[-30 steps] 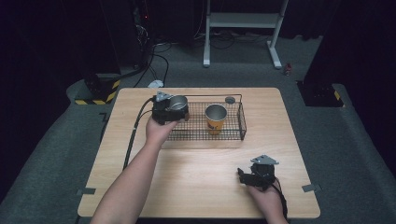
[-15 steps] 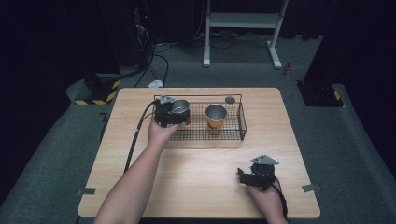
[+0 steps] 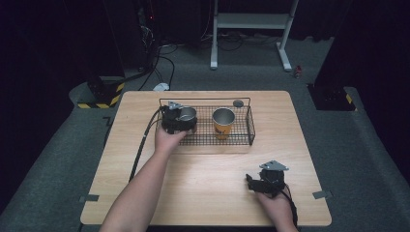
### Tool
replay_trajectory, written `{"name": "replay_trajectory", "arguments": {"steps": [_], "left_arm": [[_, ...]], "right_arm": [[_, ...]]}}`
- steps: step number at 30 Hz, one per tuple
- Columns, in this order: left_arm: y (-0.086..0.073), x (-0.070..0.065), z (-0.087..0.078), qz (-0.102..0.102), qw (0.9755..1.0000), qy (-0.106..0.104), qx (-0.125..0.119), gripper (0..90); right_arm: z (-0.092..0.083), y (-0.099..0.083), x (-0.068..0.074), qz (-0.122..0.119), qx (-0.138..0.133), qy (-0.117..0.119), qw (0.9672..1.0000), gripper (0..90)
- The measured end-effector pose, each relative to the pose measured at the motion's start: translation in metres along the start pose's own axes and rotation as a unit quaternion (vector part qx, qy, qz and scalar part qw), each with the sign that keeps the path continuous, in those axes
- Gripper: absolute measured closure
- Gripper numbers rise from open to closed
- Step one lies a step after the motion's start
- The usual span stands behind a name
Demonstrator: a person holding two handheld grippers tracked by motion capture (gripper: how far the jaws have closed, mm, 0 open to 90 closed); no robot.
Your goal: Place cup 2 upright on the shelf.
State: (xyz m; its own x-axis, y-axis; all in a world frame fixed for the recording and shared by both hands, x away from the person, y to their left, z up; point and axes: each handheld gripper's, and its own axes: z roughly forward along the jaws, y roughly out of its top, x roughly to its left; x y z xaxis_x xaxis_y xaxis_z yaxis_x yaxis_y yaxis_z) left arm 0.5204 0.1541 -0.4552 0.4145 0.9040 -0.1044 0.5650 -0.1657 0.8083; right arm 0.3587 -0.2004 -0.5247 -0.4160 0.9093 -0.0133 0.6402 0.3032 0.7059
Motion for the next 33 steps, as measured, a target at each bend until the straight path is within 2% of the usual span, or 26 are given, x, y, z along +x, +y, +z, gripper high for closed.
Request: {"name": "replay_trajectory", "arguments": {"steps": [14,16,17,19,23,26,33], "left_arm": [[-0.008,-0.002,0.009,0.008,0.9992,0.02,0.033,18.7],[-0.009,-0.002,0.009,0.01,0.9991,0.019,0.036,18.7],[-0.01,-0.003,0.011,0.022,0.9986,0.026,0.039,18.7],[-0.011,-0.005,0.011,0.018,0.9987,0.026,0.04,18.7],[-0.013,-0.005,0.013,0.026,0.9982,0.031,0.045,18.7],[-0.013,-0.007,0.014,0.033,0.9975,0.041,0.048,18.7],[-0.014,-0.006,0.014,0.042,0.9964,0.044,0.059,18.6]], "right_arm": [[0.0,0.0,0.0,-0.001,0.0,0.0,1.0,14.7],[0.0,0.0,0.0,-0.001,0.0,0.0,1.0,14.7],[0.0,0.0,0.0,0.0,0.0,0.0,1.0,14.7],[0.0,0.0,0.0,-0.001,0.0,0.0,1.0,14.7],[0.0,0.0,0.0,0.0,0.0,0.0,1.0,14.6],[0.0,0.0,0.0,-0.001,0.0,0.0,1.0,14.7],[0.0,0.0,0.0,0.0,0.0,0.0,1.0,14.6]]}}
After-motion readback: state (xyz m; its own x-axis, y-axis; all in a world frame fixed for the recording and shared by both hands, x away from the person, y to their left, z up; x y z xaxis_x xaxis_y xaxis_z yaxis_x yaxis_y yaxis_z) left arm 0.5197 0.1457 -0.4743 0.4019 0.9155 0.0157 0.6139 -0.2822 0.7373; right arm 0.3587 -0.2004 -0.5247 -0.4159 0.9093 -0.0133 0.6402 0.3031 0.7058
